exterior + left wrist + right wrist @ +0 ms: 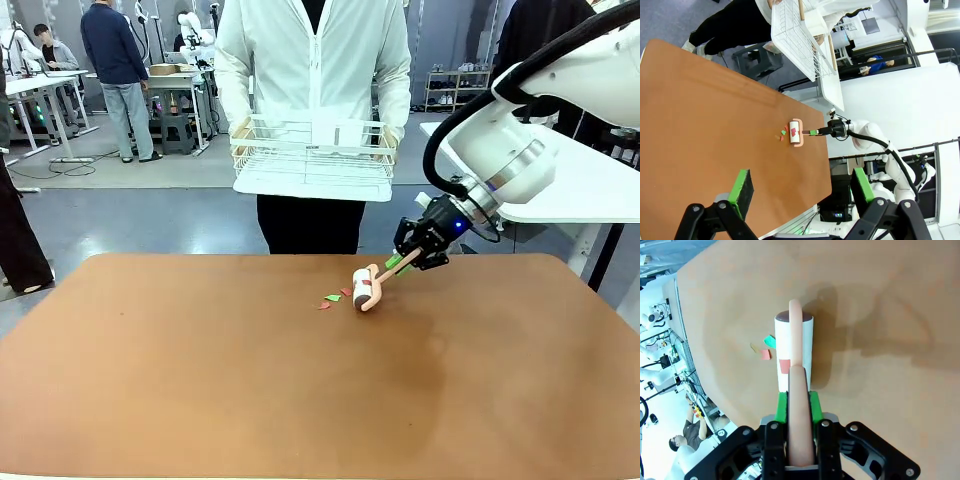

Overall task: Clean the table.
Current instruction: Clean the table with the Lint Roller when the human lifts the Dish drying rack.

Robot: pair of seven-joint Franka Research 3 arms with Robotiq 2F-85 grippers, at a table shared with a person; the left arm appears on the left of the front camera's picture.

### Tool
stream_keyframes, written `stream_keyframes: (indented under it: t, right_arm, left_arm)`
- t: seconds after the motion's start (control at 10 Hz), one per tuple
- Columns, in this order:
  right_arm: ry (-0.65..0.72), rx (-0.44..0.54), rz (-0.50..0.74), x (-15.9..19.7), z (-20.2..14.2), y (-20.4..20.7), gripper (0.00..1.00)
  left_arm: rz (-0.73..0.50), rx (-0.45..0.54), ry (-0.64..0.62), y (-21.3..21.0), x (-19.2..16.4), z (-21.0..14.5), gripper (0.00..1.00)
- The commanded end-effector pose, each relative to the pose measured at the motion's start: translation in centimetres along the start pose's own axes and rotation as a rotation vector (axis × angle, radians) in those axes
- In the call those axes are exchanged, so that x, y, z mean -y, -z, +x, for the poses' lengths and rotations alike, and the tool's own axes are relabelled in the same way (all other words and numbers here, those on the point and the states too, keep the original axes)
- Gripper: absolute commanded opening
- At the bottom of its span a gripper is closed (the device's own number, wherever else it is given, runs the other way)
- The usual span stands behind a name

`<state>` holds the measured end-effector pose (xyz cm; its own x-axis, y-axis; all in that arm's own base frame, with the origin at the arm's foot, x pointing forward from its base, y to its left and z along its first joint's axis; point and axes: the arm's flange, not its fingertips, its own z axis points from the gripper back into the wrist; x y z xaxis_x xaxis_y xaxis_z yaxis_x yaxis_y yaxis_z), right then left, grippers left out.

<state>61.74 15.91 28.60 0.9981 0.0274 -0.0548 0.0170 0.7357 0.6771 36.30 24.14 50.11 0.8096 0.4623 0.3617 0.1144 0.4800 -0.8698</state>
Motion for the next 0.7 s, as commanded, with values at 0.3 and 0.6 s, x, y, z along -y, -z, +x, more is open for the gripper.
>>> stream_keyframes:
  t: [0.3,0.6]
  right_arm:
    - [0.071,-0.096,-0.107,-3.5,0.9,7.6,0.21]
    - [0.120,-0.130,-0.131,-6.7,1.3,10.5,0.21]
  left_arm:
    - [-0.024,0.006,0.005,-0.3,0.0,0.0,1.00]
    - [-0.024,0.006,0.005,-0.3,0.0,0.0,1.00]
